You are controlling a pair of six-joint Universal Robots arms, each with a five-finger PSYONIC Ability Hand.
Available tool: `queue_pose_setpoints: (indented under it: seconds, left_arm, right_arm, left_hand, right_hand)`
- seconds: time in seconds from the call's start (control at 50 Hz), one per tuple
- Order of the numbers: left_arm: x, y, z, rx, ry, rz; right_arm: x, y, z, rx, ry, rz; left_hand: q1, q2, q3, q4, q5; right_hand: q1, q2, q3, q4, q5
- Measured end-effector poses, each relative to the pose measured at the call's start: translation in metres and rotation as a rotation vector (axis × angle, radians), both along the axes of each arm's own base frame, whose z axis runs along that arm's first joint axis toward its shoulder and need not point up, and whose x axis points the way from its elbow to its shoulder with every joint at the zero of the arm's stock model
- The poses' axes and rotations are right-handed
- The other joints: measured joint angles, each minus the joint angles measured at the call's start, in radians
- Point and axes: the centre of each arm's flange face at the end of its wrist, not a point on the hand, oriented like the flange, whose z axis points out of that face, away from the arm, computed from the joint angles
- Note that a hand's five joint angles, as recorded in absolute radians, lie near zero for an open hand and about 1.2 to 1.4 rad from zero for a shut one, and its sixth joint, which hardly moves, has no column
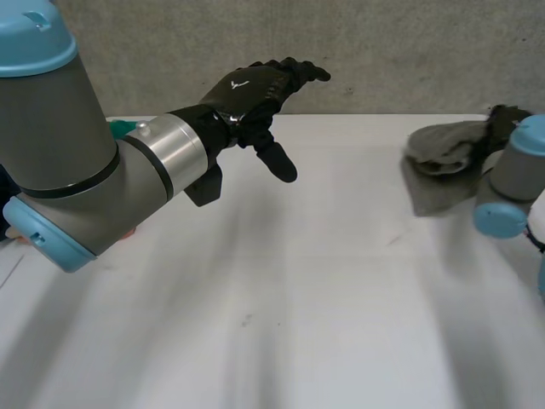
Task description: Fold the laundry.
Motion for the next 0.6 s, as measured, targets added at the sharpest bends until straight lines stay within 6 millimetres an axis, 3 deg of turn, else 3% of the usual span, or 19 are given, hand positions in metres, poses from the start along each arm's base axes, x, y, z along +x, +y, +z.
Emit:
queue_pose_setpoints:
  seconds: [0.08,0.14,0.26,0.34,0.36,0.44,0.48,0.54,0.6]
  left_arm:
    - [0.001,-0.002,-0.003,0.007,-0.005,0.006]
    - [0.001,-0.004,-0.005,0.013,-0.008,0.010]
    - [0.001,-0.005,-0.008,0.019,-0.013,0.010]
    - [0.000,-0.005,-0.010,0.023,-0.015,0.007]
    - [-0.001,-0.005,-0.011,0.024,-0.016,0.007]
    - [-0.002,-0.004,-0.012,0.029,-0.019,0.002]
    - [-0.002,-0.004,-0.013,0.030,-0.019,0.002]
    - [-0.002,-0.004,-0.013,0.031,-0.020,0.001]
    - [-0.001,-0.005,-0.013,0.033,-0.020,0.003]
  right_arm:
    - [-0.037,-0.024,-0.003,-0.015,-0.002,-0.100]
    - [-0.062,-0.034,-0.017,0.007,0.015,-0.132]
    - [-0.098,-0.044,-0.035,0.029,0.043,-0.144]
    - [-0.112,-0.048,-0.039,0.028,0.053,-0.109]
    - [-0.113,-0.049,-0.040,0.031,0.056,-0.093]
    - [-0.108,-0.047,-0.045,0.083,0.084,0.034]
    - [-0.110,-0.045,-0.046,0.117,0.114,0.059]
    - [-0.117,-0.043,-0.045,0.145,0.147,0.057]
    - [-0.136,-0.041,-0.040,0.186,0.214,0.021]
  left_hand:
    - [0.000,0.000,0.000,0.000,0.000]
    - [0.000,0.000,0.000,0.000,0.000]
    - [0.000,0.000,0.000,0.000,0.000]
    - [0.000,0.000,0.000,0.000,0.000]
    - [0.000,0.000,0.000,0.000,0.000]
    - [0.000,0.000,0.000,0.000,0.000]
    - [0.000,0.000,0.000,0.000,0.000]
    - [0.000,0.000,0.000,0.000,0.000]
    - [0.000,0.000,0.000,0.000,0.000]
  right_hand:
    - [0.000,0.000,0.000,0.000,0.000]
    - [0.000,0.000,0.000,0.000,0.000]
    - [0.000,0.014,0.010,0.000,0.000]
    - [0.000,0.014,0.010,0.000,0.000]
    - [-0.071,-0.045,-0.052,-0.061,-0.061]
    - [-0.705,-0.763,-0.754,-0.747,-0.742]
    - [-0.803,-0.900,-0.909,-0.940,-0.889]
    - [-0.808,-0.920,-0.936,-0.979,-0.905]
    - [-0.808,-0.920,-0.938,-0.981,-0.905]
